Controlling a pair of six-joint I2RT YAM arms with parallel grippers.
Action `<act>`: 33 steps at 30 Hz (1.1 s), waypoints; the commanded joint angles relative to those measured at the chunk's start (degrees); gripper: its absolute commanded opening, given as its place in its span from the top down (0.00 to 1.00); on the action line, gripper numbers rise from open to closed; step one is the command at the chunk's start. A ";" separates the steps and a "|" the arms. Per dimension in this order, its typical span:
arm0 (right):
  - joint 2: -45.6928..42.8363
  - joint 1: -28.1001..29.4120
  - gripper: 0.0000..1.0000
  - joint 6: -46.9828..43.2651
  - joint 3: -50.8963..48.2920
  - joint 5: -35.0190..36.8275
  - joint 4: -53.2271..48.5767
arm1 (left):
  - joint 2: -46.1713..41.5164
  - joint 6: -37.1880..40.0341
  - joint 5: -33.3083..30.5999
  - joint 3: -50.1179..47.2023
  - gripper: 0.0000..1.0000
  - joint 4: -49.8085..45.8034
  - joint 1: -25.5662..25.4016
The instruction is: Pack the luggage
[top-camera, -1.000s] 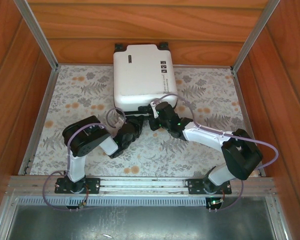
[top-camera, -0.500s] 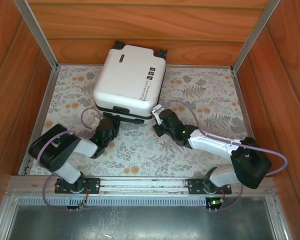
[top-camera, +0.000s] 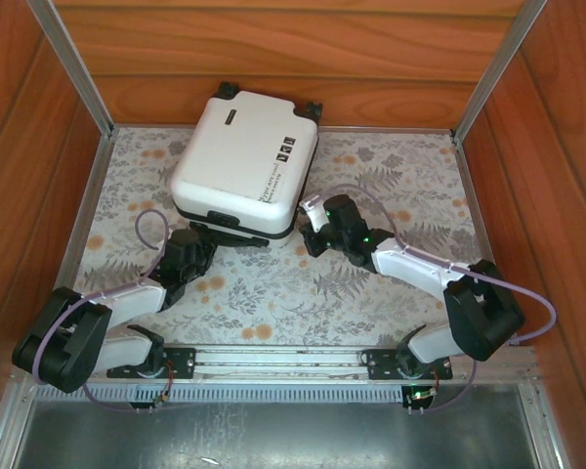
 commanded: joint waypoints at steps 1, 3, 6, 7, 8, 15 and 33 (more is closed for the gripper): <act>1.18 -8.05 1.00 0.33 2.64 14.27 -1.14 | -1.23 5.71 -9.70 -2.34 1.00 -6.36 3.34; 1.33 -8.92 1.00 0.61 3.57 15.11 -1.75 | -1.73 5.46 -8.53 -2.88 1.00 -6.46 3.39; 0.19 -9.75 0.78 4.04 4.80 17.99 -5.94 | -4.01 5.88 -5.65 -3.06 1.00 -6.89 2.51; -0.35 -10.25 0.61 5.57 5.35 18.23 -8.22 | -5.08 6.33 -5.51 -2.79 1.00 -7.35 1.27; -1.19 -10.78 0.50 6.82 5.73 18.23 -10.36 | -6.27 6.49 -5.88 -2.55 1.00 -7.83 -0.50; -9.40 -14.44 0.37 15.13 3.79 23.99 -17.90 | -10.56 7.07 -9.94 1.32 0.82 -13.12 -14.76; -23.18 -24.75 0.22 17.57 -6.27 16.25 -18.42 | -14.12 63.99 -0.54 22.85 0.00 -27.33 -28.16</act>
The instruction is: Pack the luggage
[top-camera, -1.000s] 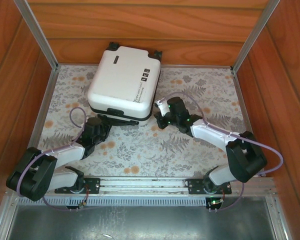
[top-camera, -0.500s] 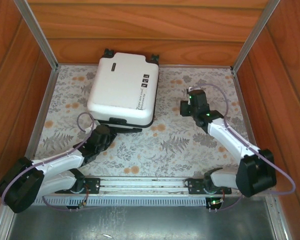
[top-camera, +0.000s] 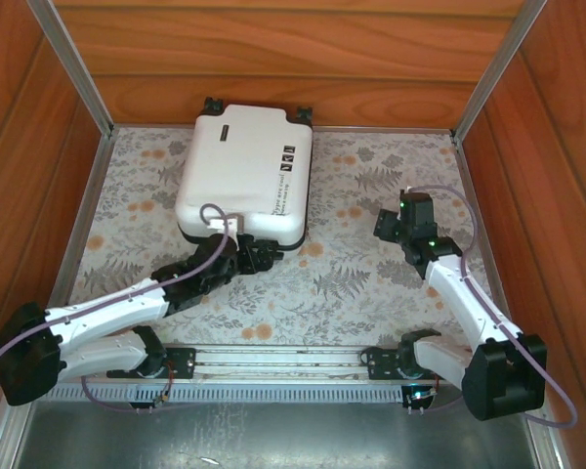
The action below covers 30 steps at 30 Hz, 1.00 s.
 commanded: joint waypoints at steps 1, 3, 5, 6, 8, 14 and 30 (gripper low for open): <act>-2.22 -0.47 0.22 -1.53 -1.19 -0.36 1.08 | -4.67 27.21 1.28 7.77 0.00 -6.28 -0.14; -3.79 -0.41 0.21 -2.68 -2.05 0.79 2.44 | -5.86 35.26 -8.20 13.08 0.00 -13.06 -0.09; -5.62 -0.40 0.22 -4.02 -3.64 1.29 5.47 | -5.49 39.54 -23.90 17.41 0.00 -16.47 1.75; -6.68 -0.45 0.22 -4.60 -4.85 1.77 7.64 | -5.23 40.20 -28.66 19.27 0.00 -17.11 5.30; -8.55 -0.40 0.22 -5.10 -7.27 3.37 12.10 | -4.74 36.93 -26.82 21.92 0.00 -19.58 17.19; -11.25 -0.41 0.01 -15.73 -16.63 1.93 29.96 | -6.40 22.35 -17.38 11.40 0.00 -9.23 49.62; 17.37 -4.86 0.01 -27.48 -14.21 -7.64 50.70 | 17.83 32.72 3.12 -9.81 0.00 33.03 57.44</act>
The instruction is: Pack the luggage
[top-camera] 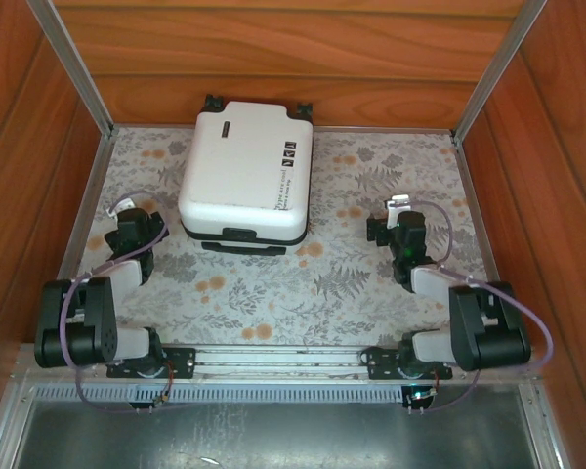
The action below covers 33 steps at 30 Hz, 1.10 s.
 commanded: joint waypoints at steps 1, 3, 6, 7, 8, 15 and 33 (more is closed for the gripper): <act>0.48 -1.53 0.01 -2.48 3.88 -6.97 -0.64 | 0.51 6.04 9.62 -0.21 0.00 11.59 0.56; 0.08 -2.31 0.01 -1.57 3.26 -8.30 0.60 | 0.47 6.43 10.84 -0.98 0.00 13.23 1.01; -0.23 -3.66 0.01 1.17 0.64 -11.68 6.42 | 1.26 8.05 12.65 -1.53 0.00 15.53 1.15; 1.38 -4.26 0.01 1.25 -0.89 -13.49 10.83 | 2.64 8.83 13.72 -2.46 0.00 18.47 1.16; 4.42 -4.30 0.01 1.12 -2.34 -13.08 16.37 | 5.39 9.31 14.42 -3.93 0.00 23.78 1.15; 10.11 -6.76 0.01 3.76 2.41 -13.51 13.86 | 12.31 10.58 16.50 -1.13 0.00 26.71 1.11; 9.81 -7.15 0.01 6.12 4.77 -9.81 8.12 | 13.03 13.07 14.83 0.22 0.00 25.45 -1.13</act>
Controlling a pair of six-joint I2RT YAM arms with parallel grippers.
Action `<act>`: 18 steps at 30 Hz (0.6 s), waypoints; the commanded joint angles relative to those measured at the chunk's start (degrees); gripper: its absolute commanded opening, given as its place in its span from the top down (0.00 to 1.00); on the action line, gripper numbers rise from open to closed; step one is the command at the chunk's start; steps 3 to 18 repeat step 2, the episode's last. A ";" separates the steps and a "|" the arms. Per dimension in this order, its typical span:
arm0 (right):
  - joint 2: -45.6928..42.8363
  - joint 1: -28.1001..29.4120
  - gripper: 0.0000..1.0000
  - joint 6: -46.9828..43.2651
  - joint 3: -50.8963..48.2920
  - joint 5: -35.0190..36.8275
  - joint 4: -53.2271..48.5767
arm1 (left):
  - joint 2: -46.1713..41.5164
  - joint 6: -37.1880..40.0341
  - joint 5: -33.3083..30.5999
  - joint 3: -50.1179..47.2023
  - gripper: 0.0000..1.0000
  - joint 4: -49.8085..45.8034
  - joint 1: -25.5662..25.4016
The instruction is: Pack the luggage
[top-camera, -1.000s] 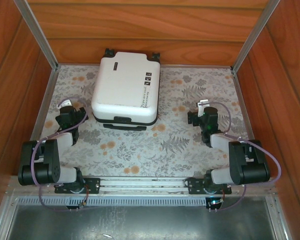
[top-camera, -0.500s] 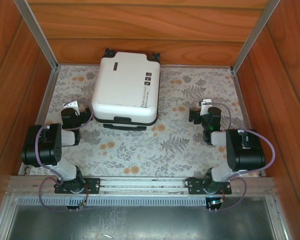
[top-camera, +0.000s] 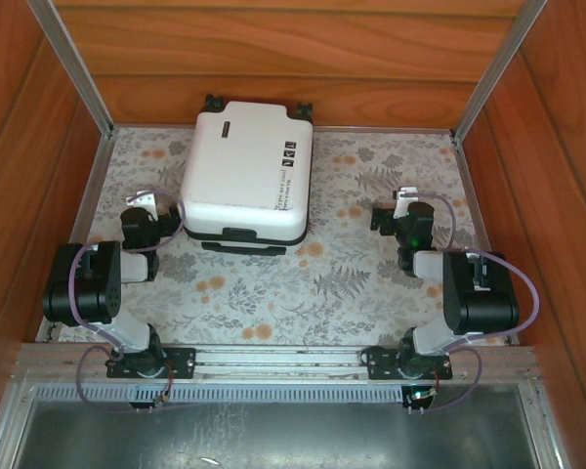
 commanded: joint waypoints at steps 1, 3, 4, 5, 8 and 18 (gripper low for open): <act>-0.37 -0.48 0.01 0.21 0.42 0.26 0.11 | -0.23 1.00 0.69 1.13 0.00 0.26 -0.32; -0.66 -0.20 0.01 -0.03 -0.30 0.75 0.93 | -0.23 1.03 0.67 1.18 0.00 0.25 -0.35; -0.66 -0.20 0.01 -0.03 -0.30 0.75 0.93 | -0.23 1.03 0.67 1.18 0.00 0.25 -0.35; -0.66 -0.20 0.01 -0.03 -0.30 0.75 0.93 | -0.23 1.03 0.67 1.18 0.00 0.25 -0.35; -0.66 -0.20 0.01 -0.03 -0.30 0.75 0.93 | -0.23 1.03 0.67 1.18 0.00 0.25 -0.35; -0.66 -0.20 0.01 -0.03 -0.30 0.75 0.93 | -0.23 1.03 0.67 1.18 0.00 0.25 -0.35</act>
